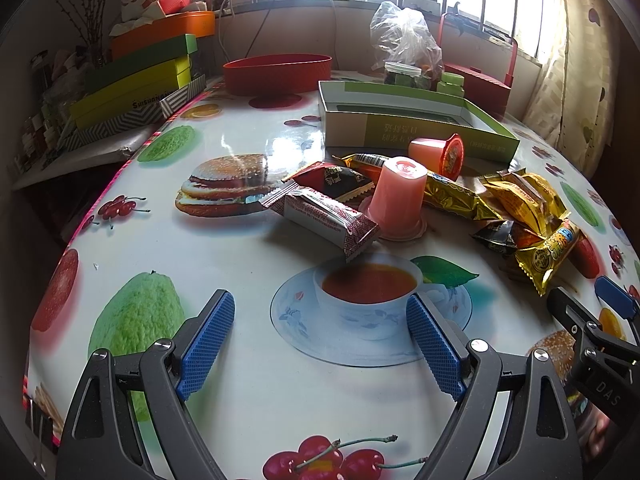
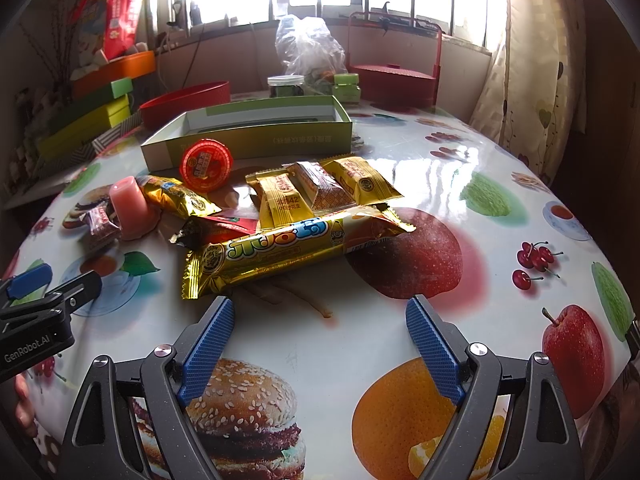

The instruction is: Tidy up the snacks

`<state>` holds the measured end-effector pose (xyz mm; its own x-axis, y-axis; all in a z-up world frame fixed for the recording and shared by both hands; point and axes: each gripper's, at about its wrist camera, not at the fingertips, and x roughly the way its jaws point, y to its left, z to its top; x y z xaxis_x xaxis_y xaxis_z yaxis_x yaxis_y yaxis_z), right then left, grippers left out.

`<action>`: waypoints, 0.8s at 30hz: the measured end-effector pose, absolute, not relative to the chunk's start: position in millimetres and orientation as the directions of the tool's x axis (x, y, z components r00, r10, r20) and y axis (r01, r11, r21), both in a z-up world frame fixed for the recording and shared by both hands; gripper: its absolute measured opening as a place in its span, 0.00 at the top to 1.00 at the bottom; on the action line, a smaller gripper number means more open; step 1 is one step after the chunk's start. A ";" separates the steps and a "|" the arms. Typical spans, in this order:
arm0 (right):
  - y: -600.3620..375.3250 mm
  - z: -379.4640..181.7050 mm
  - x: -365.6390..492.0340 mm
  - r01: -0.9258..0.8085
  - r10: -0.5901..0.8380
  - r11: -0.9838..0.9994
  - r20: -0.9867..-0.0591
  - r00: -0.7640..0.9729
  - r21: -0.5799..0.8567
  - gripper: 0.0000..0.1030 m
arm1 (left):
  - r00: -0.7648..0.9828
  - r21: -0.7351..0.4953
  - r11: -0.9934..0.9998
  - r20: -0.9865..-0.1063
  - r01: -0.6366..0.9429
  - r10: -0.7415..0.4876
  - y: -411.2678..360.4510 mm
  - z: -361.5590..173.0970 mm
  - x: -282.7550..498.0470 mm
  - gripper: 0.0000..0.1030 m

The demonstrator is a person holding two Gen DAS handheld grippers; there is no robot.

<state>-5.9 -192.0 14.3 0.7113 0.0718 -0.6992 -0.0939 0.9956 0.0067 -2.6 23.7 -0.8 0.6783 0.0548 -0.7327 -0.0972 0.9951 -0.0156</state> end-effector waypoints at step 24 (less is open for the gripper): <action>-195.6 18.6 -3.3 -0.110 0.096 0.994 -0.711 0.697 0.026 0.15 | 0.670 -0.035 0.997 -0.742 -0.069 0.021 30.1 2.6 -0.7 0.14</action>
<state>-3.3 -195.6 18.6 0.6967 0.0956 -0.7109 -0.1101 0.9936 0.0257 -0.7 30.1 2.6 0.6703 0.0207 -0.7418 -0.0691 0.9970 -0.0347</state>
